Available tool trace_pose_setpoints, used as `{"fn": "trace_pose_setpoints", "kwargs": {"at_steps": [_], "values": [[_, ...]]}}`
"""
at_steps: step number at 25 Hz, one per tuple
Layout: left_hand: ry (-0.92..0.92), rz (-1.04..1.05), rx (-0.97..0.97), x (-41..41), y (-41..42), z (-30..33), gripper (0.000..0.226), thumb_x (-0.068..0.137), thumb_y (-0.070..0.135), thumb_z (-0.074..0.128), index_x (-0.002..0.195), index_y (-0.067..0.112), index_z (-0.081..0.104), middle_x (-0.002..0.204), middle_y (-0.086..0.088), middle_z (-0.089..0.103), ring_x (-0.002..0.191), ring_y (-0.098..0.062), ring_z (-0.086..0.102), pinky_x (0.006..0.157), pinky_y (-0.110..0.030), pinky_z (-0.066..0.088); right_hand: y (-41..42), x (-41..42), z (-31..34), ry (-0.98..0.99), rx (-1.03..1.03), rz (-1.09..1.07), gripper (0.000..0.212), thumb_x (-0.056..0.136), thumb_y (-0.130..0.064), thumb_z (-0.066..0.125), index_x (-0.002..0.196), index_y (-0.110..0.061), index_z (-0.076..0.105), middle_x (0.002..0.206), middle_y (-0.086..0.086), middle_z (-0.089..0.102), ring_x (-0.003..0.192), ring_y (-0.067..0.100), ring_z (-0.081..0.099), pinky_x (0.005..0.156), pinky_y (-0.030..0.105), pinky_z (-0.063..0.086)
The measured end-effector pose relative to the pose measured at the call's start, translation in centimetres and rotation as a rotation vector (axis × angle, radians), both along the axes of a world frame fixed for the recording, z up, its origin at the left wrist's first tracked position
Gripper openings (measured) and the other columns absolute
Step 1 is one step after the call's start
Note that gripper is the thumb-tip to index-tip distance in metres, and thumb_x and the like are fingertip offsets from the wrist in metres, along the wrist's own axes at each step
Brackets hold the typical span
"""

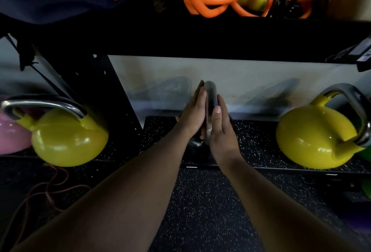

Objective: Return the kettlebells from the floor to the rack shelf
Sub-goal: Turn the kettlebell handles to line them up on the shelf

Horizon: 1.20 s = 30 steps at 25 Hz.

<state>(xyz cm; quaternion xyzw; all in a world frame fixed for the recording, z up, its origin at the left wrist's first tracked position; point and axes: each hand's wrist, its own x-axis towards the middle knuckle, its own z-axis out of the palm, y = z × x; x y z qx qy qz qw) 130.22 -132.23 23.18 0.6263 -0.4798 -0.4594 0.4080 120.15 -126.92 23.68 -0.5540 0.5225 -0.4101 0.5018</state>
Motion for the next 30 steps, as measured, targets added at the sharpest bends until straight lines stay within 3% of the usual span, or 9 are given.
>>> {"fn": "trace_pose_setpoints", "kwargs": {"at_steps": [3, 5, 8, 10, 12, 15, 18, 24, 30], "values": [[-0.004, -0.06, -0.014, 0.6, 0.0, 0.3, 0.055, 0.102, 0.058, 0.016, 0.154, 0.04, 0.017, 0.16, -0.007, 0.028, 0.142, -0.029, 0.033, 0.11, -0.037, 0.026, 0.2, -0.3, 0.2, 0.021, 0.013, 0.027, 0.051, 0.103, -0.053, 0.025, 0.152, -0.044, 0.021, 0.09, -0.055, 0.053, 0.077, -0.038, 0.045, 0.06, -0.007, 0.036], [-0.053, -0.092, -0.014, 1.6, 0.2, 0.7, 0.056, 0.099, 0.063, 0.02, 0.152, 0.044, 0.02, 0.159, 0.003, 0.031, 0.141, -0.018, 0.035, 0.101, -0.026, 0.027, 0.0, -0.7, 0.7, 0.07, 0.033, 0.053, 0.05, 0.102, -0.054, 0.025, 0.152, -0.047, 0.019, 0.119, -0.042, 0.046, 0.078, -0.037, 0.046, 0.067, 0.0, 0.041], [-0.133, -0.187, -0.014, 4.1, 1.6, 0.6, 0.055, 0.093, 0.07, 0.033, 0.143, 0.047, 0.036, 0.148, 0.013, 0.045, 0.128, -0.005, 0.045, 0.085, -0.012, 0.031, -0.3, -1.5, 2.2, 0.157, 0.089, 0.065, 0.051, 0.101, -0.053, 0.034, 0.151, -0.045, 0.024, 0.146, -0.01, 0.046, 0.114, -0.004, 0.059, 0.095, 0.03, 0.046], [-0.197, -0.245, -0.009, 5.9, 2.7, 0.2, 0.053, 0.09, 0.072, 0.039, 0.138, 0.049, 0.042, 0.146, 0.014, 0.048, 0.128, -0.006, 0.048, 0.093, -0.018, 0.038, -0.1, -1.8, 3.4, 0.317, 0.03, -0.028, 0.053, 0.099, -0.052, 0.044, 0.148, -0.039, 0.033, 0.136, 0.001, 0.061, 0.118, 0.02, 0.06, 0.098, 0.04, 0.049], [-0.263, -0.28, 0.001, 7.5, 3.4, 0.3, 0.053, 0.087, 0.072, 0.044, 0.134, 0.049, 0.047, 0.143, 0.015, 0.052, 0.126, -0.008, 0.051, 0.1, -0.027, 0.041, 0.3, -1.8, 4.5, 0.484, -0.045, -0.057, 0.054, 0.097, -0.048, 0.049, 0.147, -0.03, 0.036, 0.126, 0.008, 0.063, 0.111, 0.026, 0.061, 0.093, 0.046, 0.052], [-0.326, -0.308, -0.01, 9.3, 4.2, 1.6, 0.053, 0.087, 0.062, 0.054, 0.135, 0.041, 0.052, 0.137, 0.014, 0.056, 0.122, -0.007, 0.053, 0.094, -0.024, 0.042, 1.1, -0.3, 6.3, 0.785, -0.121, -0.102, 0.053, 0.097, -0.043, 0.05, 0.145, -0.024, 0.038, 0.131, 0.014, 0.049, 0.119, 0.034, 0.047, 0.096, 0.048, 0.046], [-0.564, -0.352, -0.089, 11.3, 5.2, 2.9, 0.04, 0.091, 0.046, 0.06, 0.127, 0.028, 0.061, 0.128, 0.012, 0.055, 0.118, -0.011, 0.053, 0.096, -0.031, 0.044, 2.7, 2.3, 7.7, 1.009, -0.248, -0.069, 0.048, 0.094, -0.032, 0.055, 0.139, -0.023, 0.041, 0.126, 0.014, 0.047, 0.115, 0.033, 0.045, 0.09, 0.045, 0.044], [-0.955, -0.258, -0.313, 17.6, 10.7, 7.0, 0.018, 0.09, 0.028, 0.059, 0.102, 0.024, 0.071, 0.109, 0.004, 0.064, 0.102, -0.023, 0.06, 0.087, -0.036, 0.048, 7.0, 7.4, 8.9, 1.052, -0.31, 0.123, 0.045, 0.093, -0.035, 0.053, 0.136, -0.023, 0.044, 0.14, 0.011, 0.044, 0.129, 0.033, 0.038, 0.104, 0.05, 0.036], [-1.227, -0.158, -0.362, 27.7, 15.9, 8.4, 0.022, 0.09, 0.027, 0.05, 0.099, 0.021, 0.069, 0.105, -0.003, 0.061, 0.104, -0.029, 0.052, 0.086, -0.04, 0.038, 10.1, 15.8, 8.9, 1.048, -0.45, 0.325, 0.039, 0.095, -0.038, 0.05, 0.13, -0.021, 0.05, 0.125, 0.009, 0.053, 0.116, 0.032, 0.047, 0.096, 0.046, 0.041]]}}
